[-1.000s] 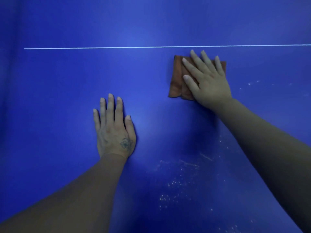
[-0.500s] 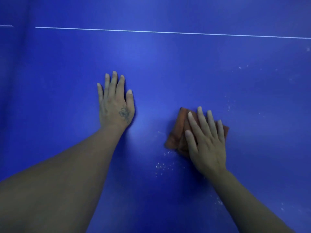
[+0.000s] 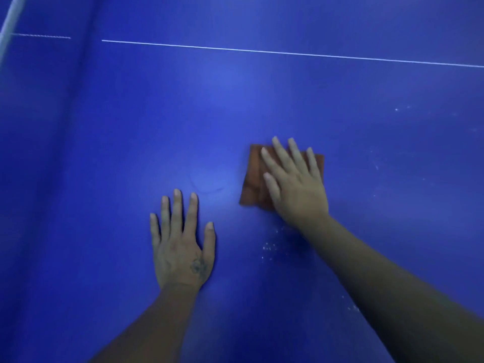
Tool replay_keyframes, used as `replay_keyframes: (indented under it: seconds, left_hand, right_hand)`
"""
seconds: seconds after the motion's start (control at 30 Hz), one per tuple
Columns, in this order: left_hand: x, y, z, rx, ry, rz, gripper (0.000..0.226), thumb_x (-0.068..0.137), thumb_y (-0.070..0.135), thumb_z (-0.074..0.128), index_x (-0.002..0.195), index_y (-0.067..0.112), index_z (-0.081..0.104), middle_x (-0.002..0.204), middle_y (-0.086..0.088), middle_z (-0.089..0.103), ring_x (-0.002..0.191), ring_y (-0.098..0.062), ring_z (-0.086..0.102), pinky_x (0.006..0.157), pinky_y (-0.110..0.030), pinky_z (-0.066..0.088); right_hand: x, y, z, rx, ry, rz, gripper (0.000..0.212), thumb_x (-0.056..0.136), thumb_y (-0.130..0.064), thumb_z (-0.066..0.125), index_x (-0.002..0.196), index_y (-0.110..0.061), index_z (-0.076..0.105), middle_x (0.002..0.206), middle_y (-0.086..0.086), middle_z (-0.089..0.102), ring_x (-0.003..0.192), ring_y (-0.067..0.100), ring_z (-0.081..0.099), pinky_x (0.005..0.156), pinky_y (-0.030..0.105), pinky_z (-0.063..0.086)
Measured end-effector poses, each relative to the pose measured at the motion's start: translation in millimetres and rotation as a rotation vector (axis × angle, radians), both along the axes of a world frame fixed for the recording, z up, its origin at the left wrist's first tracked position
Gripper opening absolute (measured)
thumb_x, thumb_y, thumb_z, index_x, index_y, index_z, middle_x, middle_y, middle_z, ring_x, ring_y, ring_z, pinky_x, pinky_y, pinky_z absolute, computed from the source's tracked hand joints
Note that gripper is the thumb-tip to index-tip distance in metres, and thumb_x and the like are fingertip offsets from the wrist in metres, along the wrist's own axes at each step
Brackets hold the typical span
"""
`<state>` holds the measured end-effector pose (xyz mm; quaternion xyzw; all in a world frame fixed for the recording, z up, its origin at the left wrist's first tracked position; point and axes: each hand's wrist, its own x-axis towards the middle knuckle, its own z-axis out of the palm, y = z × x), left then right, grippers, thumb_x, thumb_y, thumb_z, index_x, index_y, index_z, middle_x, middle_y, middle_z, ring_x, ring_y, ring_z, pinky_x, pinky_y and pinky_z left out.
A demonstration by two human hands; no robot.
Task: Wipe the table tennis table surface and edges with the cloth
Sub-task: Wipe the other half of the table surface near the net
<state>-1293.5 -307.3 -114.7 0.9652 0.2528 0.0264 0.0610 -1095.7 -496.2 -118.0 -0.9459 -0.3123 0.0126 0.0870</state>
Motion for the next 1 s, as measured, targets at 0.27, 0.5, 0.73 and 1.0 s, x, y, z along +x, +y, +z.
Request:
replay_keyframes:
  seconds: [0.27,0.5,0.73,1.0]
  left_hand:
    - [-0.4,1.5,-2.4,-0.021,-0.068,0.0,0.069,0.105,0.049,0.043,0.166,0.017,0.039,0.178,-0.008,0.023,0.166,-0.03,0.015,0.132,-0.061,0.017]
    - [0.2,-0.1,1.9,-0.051,-0.042,0.012,0.07,0.105,0.048,0.045,0.167,0.018,0.038,0.178,-0.007,0.022,0.167,-0.029,0.013,0.133,-0.06,0.015]
    - [0.5,-1.8,5.8,-0.072,-0.023,0.026,0.069,0.106,0.048,0.043,0.168,0.018,0.035,0.179,-0.006,0.02,0.167,-0.028,0.01,0.134,-0.058,0.011]
    - [1.6,-2.6,7.5,-0.09,-0.023,0.034,0.07,0.105,0.049,0.041,0.168,0.019,0.034,0.179,-0.006,0.018,0.167,-0.029,0.009,0.134,-0.057,0.008]
  right_hand:
    - [-96.8,-29.0,0.8,0.019,0.132,0.256,0.06,0.11,-0.055,0.031,0.165,-0.033,0.025,0.175,-0.005,0.011,0.162,0.025,0.008,0.128,0.06,0.014]
    - [53.7,25.6,13.4,-0.013,0.182,0.126,0.063,0.104,-0.06,0.026,0.162,-0.035,0.034,0.173,-0.006,0.02,0.162,0.025,0.013,0.129,0.056,0.006]
    - [64.4,-42.6,6.0,-0.032,0.048,0.058,0.058,0.109,-0.055,0.029,0.163,-0.035,0.03,0.174,-0.007,0.018,0.162,0.023,0.014,0.129,0.056,0.011]
    - [-118.6,-113.5,6.4,-0.046,0.123,-0.053,0.064,0.107,-0.057,0.032,0.165,-0.031,0.025,0.175,-0.004,0.015,0.162,0.027,0.012,0.126,0.061,0.017]
